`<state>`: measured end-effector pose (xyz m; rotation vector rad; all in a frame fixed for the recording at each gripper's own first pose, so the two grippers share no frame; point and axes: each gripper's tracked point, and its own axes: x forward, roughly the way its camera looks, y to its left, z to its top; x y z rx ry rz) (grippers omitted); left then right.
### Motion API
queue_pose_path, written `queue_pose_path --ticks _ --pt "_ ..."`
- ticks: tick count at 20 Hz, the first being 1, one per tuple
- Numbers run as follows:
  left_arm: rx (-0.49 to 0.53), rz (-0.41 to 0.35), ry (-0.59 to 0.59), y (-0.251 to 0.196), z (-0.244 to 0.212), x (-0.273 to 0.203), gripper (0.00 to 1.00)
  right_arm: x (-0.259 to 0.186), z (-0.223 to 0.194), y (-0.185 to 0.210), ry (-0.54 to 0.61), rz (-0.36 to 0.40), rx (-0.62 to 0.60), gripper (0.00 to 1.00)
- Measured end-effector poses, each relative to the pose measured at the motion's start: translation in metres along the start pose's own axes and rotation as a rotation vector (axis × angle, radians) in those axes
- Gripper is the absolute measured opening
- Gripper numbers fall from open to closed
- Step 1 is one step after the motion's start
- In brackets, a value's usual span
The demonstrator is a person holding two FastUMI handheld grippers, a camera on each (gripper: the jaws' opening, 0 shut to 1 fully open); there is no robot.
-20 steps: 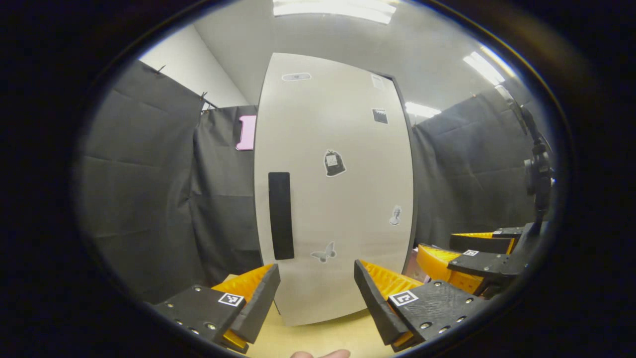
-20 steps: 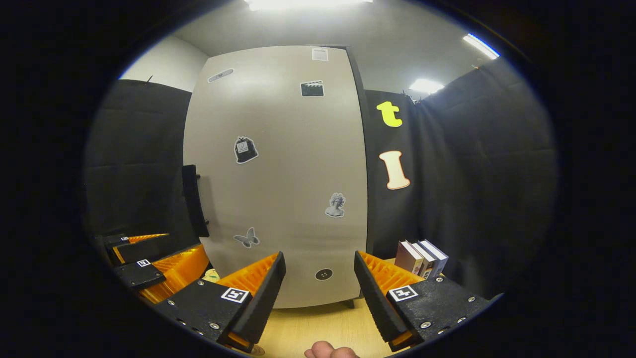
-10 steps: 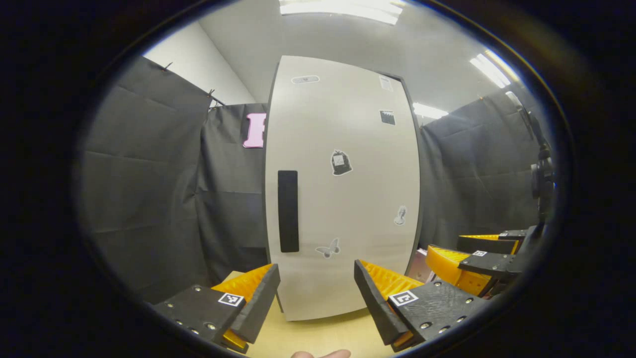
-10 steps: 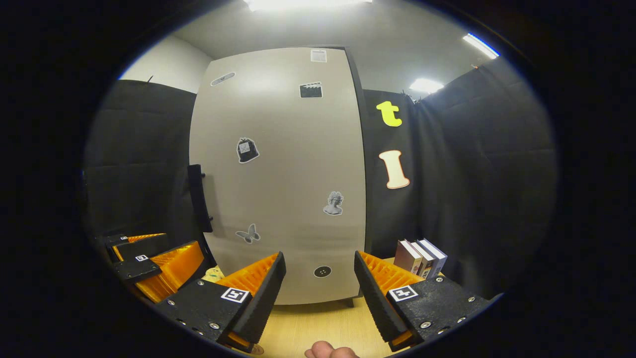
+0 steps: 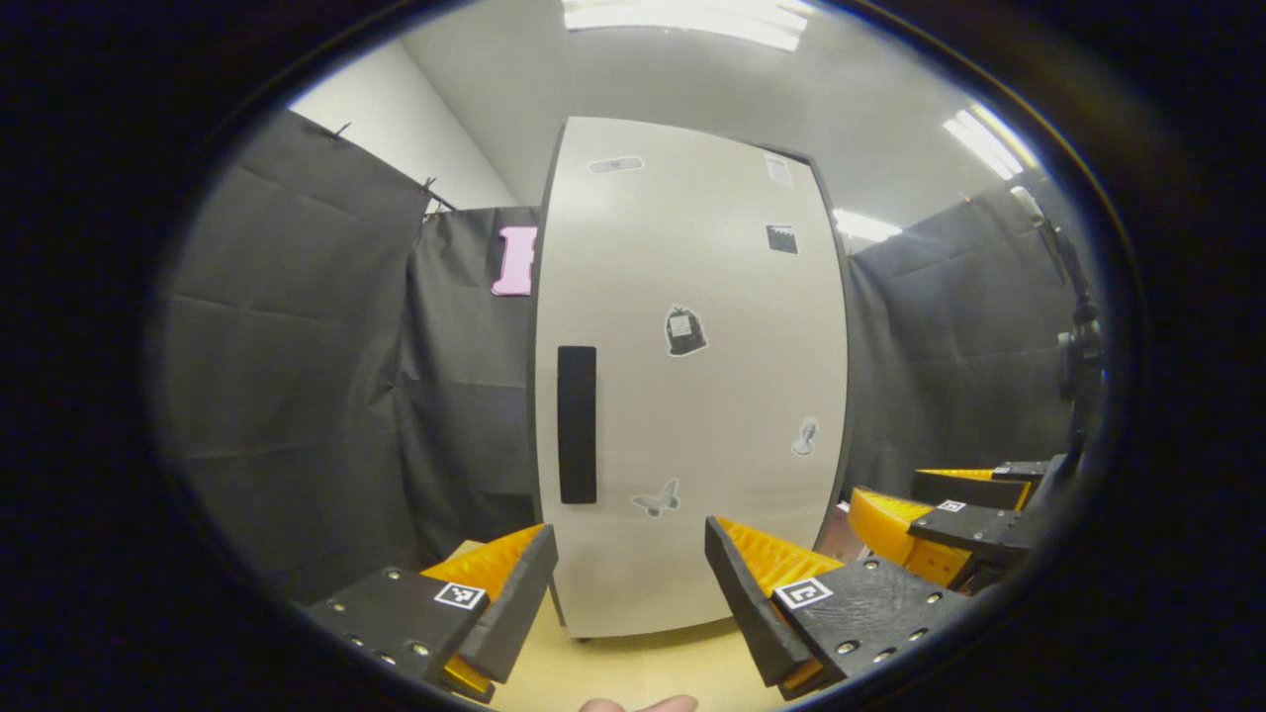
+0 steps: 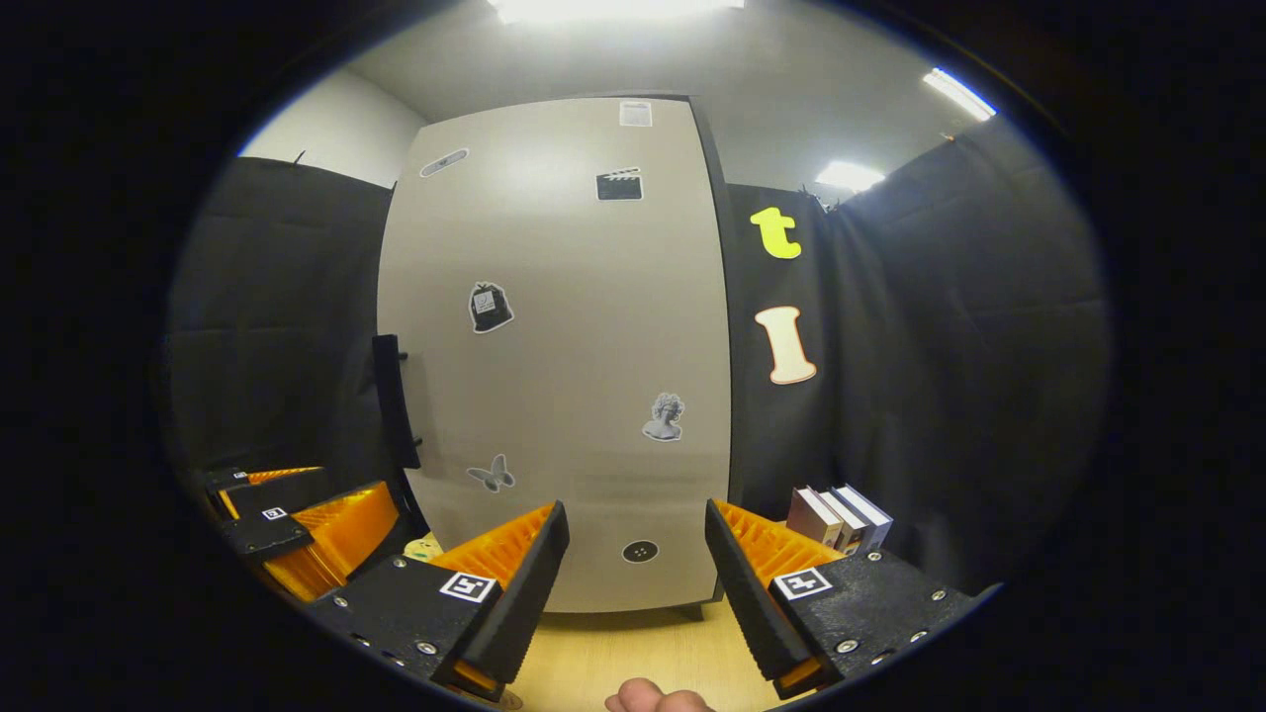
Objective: Open the cabinet door with the right hand, grasp the bottle in the cabinet with the left hand and place it on the coaster, then close the cabinet door with the right hand.
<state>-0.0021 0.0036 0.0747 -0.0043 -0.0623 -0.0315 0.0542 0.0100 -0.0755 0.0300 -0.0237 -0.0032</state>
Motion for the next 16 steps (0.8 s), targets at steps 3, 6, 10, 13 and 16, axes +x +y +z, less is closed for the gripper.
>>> queue_pose_path --ticks 3,6,10,13,16 --pt "0.007 0.009 -0.003 0.003 0.001 0.004 0.88 0.006 -0.002 0.001 0.01 0.001 0.004 0.87" --pt "0.001 0.011 0.0 0.004 0.0 0.007 0.88 0.008 -0.003 0.003 0.012 0.004 0.007 0.87" --pt "-0.002 0.014 -0.004 0.004 0.001 0.01 0.9 0.013 -0.002 0.006 0.017 0.013 0.007 0.87" --pt "-0.004 0.012 0.004 0.004 -0.001 0.013 0.88 0.015 -0.001 0.008 0.014 0.018 0.006 0.87" --pt "-0.009 0.017 0.006 0.006 -0.002 0.014 0.88 0.018 -0.002 0.008 0.016 0.02 0.003 0.87"
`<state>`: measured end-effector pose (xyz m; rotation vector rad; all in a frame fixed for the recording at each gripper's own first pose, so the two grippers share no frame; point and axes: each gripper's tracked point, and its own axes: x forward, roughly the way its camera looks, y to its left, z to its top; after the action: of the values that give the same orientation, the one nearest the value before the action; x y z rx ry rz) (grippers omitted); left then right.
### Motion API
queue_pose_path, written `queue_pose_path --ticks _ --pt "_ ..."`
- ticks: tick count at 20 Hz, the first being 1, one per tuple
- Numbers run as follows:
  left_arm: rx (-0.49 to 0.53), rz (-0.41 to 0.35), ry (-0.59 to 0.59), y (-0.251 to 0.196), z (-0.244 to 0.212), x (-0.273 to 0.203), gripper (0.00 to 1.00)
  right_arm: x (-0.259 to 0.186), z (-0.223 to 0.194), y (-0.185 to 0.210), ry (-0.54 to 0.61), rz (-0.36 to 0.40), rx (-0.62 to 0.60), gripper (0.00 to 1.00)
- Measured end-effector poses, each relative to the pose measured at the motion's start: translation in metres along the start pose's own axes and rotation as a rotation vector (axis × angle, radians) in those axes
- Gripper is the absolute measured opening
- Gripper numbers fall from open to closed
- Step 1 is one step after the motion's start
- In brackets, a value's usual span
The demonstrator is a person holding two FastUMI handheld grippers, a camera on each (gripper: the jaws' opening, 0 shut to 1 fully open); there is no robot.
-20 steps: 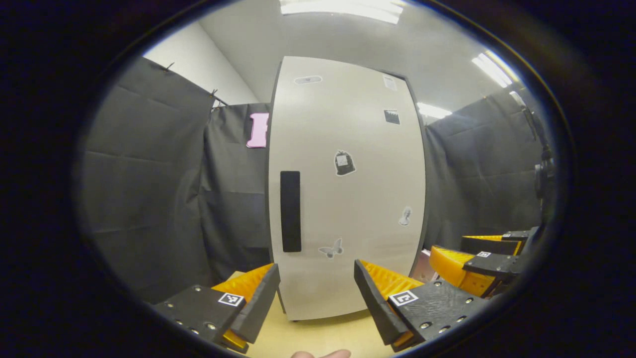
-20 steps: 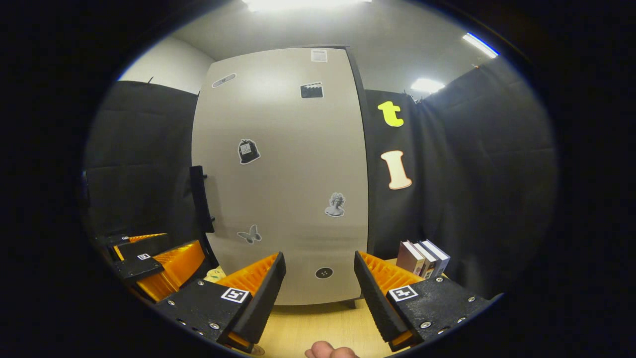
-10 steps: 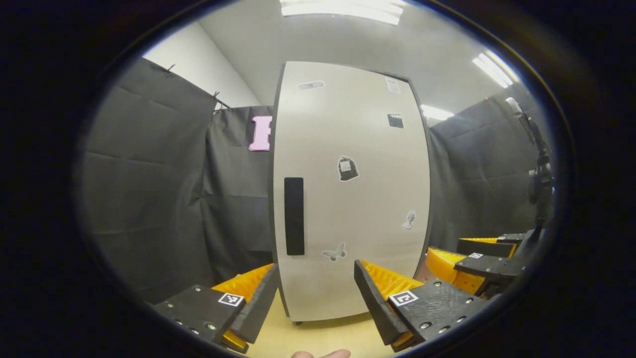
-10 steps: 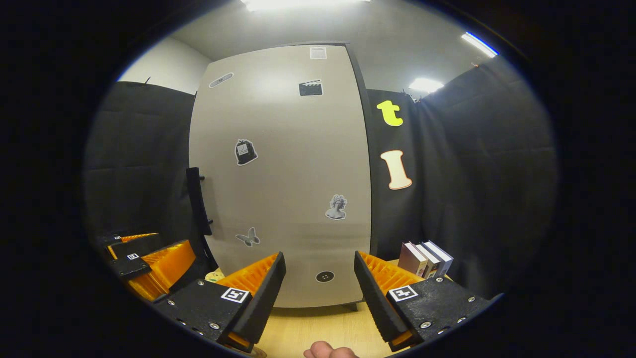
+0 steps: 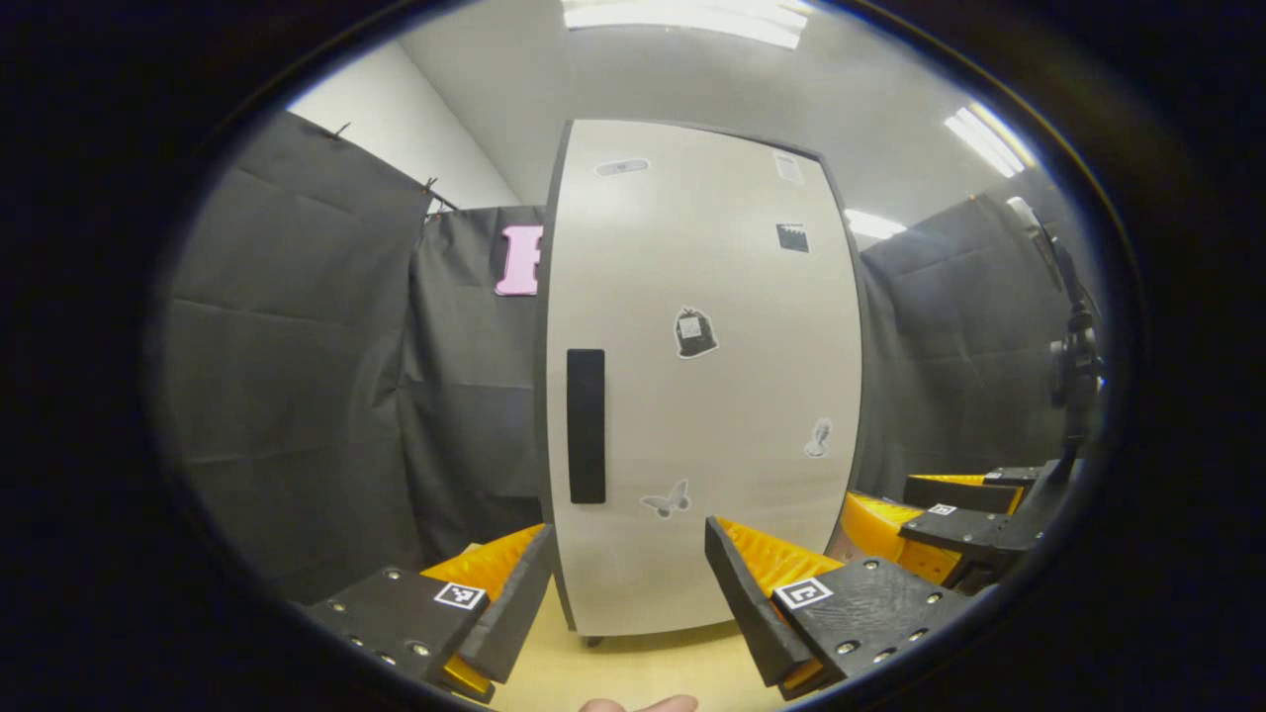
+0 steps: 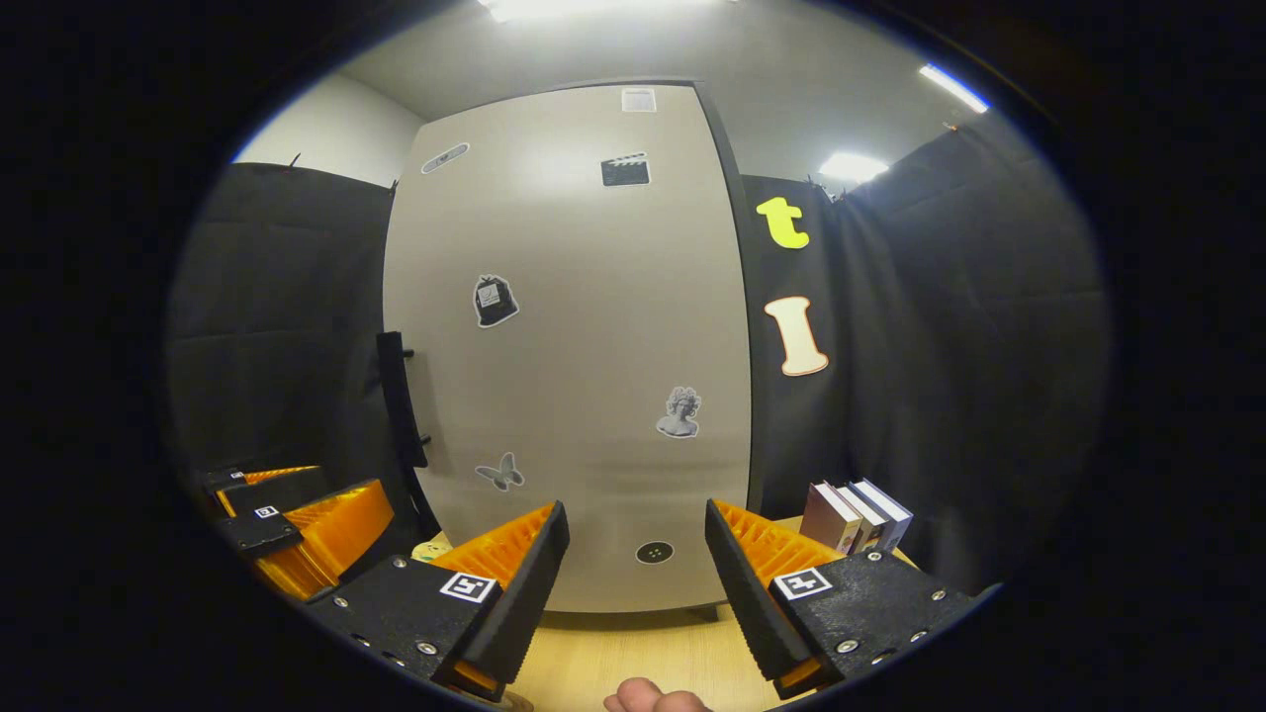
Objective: Open the cabinet door with the right hand, grasp the bottle in the cabinet with the left hand and place it on the coaster, then close the cabinet door with the right hand.
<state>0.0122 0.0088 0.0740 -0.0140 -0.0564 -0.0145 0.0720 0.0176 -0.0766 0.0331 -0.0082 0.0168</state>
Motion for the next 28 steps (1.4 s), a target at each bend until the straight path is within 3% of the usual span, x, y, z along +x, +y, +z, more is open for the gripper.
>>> queue_pose_path --ticks 28 --pt "-0.037 -0.035 0.007 -0.004 -0.003 0.002 0.9 -0.015 0.014 0.003 -0.021 -0.008 -0.017 0.88"
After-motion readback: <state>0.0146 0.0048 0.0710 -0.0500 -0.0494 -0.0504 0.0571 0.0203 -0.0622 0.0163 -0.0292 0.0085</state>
